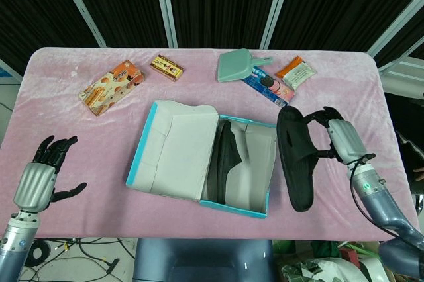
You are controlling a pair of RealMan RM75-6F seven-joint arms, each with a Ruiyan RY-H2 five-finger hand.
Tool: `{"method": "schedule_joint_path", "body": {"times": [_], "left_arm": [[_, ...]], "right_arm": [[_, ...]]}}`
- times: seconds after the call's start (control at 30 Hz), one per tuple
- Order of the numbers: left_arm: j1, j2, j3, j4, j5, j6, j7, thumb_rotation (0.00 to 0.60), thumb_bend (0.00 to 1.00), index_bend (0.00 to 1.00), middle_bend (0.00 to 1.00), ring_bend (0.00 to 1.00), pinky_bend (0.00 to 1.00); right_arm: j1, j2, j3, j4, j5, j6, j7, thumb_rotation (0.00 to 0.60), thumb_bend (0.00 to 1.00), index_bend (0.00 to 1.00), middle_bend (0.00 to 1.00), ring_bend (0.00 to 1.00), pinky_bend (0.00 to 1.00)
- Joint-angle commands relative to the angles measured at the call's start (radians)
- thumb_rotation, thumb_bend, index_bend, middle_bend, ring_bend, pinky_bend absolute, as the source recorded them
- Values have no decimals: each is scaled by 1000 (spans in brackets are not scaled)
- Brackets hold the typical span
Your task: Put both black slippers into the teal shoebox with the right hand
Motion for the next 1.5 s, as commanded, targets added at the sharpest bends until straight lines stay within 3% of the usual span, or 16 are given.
{"method": "schedule_joint_path", "body": {"times": [0.03, 0.47, 0.97, 1.17, 1.33, 1.5], "left_arm": [[0, 11, -3, -11, 3, 5, 7, 600, 9, 13, 158, 124, 74], [5, 59, -14, -68, 9, 26, 46, 600, 9, 13, 158, 124, 74], [20, 81, -13, -95, 9, 43, 61, 600, 9, 12, 158, 124, 72], [24, 85, -11, -105, 14, 47, 68, 600, 9, 12, 158, 124, 72], [25, 86, -11, -116, 16, 47, 78, 600, 9, 11, 158, 124, 72], [26, 87, -11, -121, 16, 46, 84, 600, 9, 9, 157, 124, 72]], "right_arm": [[-2, -79, 47, -36, -3, 19, 173, 600, 211, 530, 435, 201, 90], [26, -300, 52, 40, 9, 73, 97, 600, 195, 537, 434, 190, 80], [37, -537, 68, 294, -66, 240, 60, 600, 188, 537, 432, 188, 71], [33, -610, 42, 445, -116, 289, 77, 600, 188, 537, 424, 188, 72], [17, -672, -14, 609, -188, 349, 93, 600, 186, 537, 422, 187, 71], [9, -688, -63, 691, -248, 378, 108, 600, 186, 537, 419, 183, 71]]}}
